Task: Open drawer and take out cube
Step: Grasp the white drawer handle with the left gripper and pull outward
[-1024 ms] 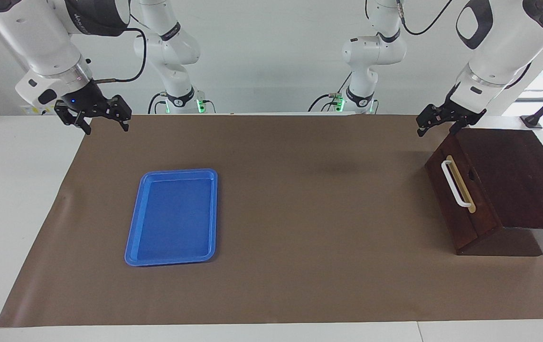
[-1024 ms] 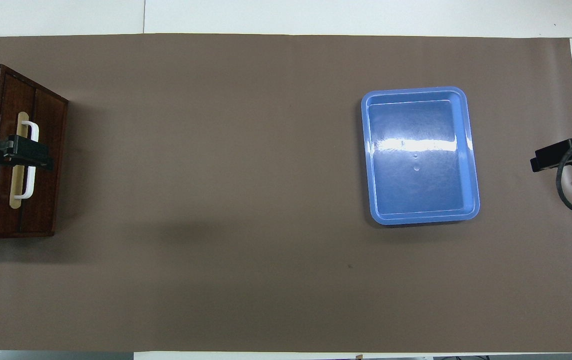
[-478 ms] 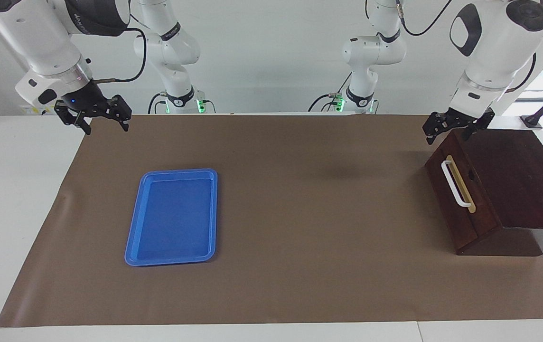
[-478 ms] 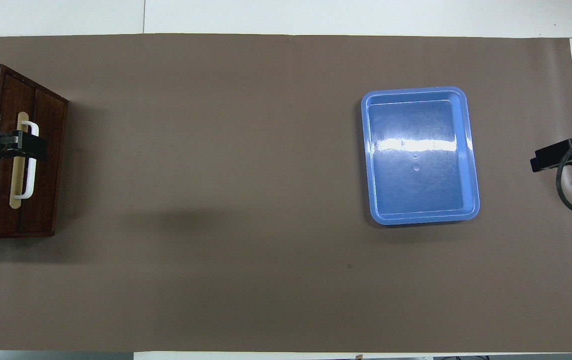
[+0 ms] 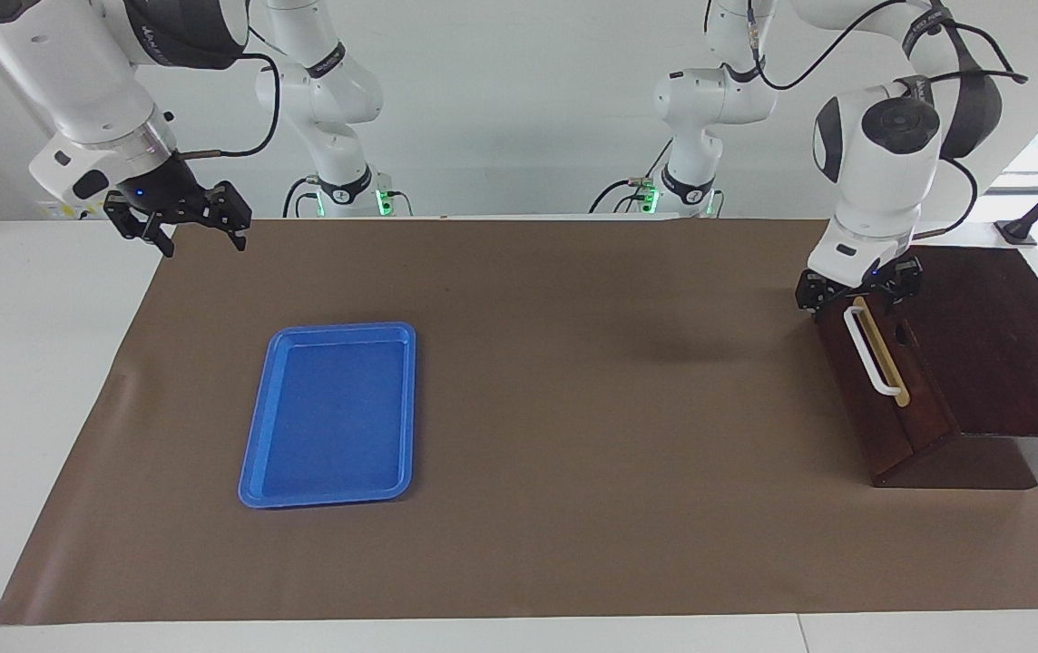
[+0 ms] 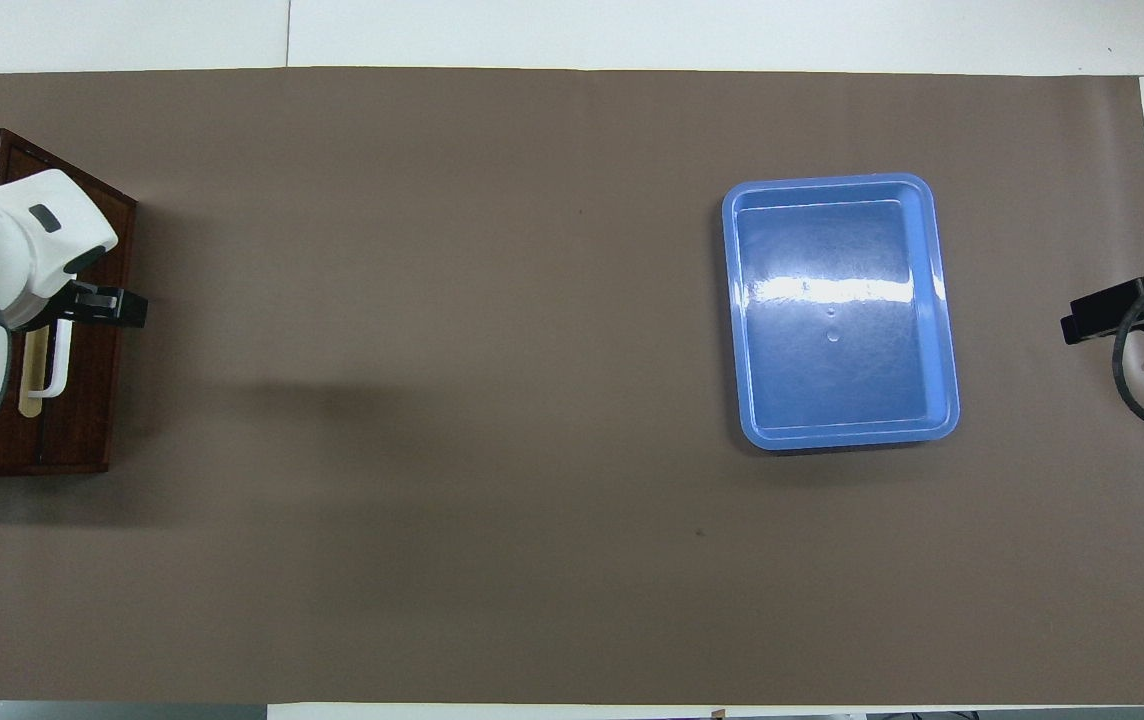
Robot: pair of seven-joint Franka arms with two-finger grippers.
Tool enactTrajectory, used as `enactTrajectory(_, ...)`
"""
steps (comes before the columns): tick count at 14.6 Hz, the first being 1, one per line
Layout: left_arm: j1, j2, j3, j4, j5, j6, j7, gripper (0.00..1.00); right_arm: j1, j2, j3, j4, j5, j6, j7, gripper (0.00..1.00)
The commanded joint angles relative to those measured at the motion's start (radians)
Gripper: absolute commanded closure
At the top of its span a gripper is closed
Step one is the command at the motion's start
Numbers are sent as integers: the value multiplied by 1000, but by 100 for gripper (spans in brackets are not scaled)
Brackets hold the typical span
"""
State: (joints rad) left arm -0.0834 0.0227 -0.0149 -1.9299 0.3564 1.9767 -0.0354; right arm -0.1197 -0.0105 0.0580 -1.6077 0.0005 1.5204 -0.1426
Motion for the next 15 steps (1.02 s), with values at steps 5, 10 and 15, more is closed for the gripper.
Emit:
enactTrajectory(5,22,49,12,-112,124,185,0,0,-20,-16,14,-15,-2,4,6,0)
enactTrajectory(10,59,62,13,-168,144,284,0,0,-20,-16,14,-15,-2,4,9,0)
enactTrajectory(15,51,83,10,-170,156,304,-11,0,-18,-16,14,-15,-4,4,3,0)
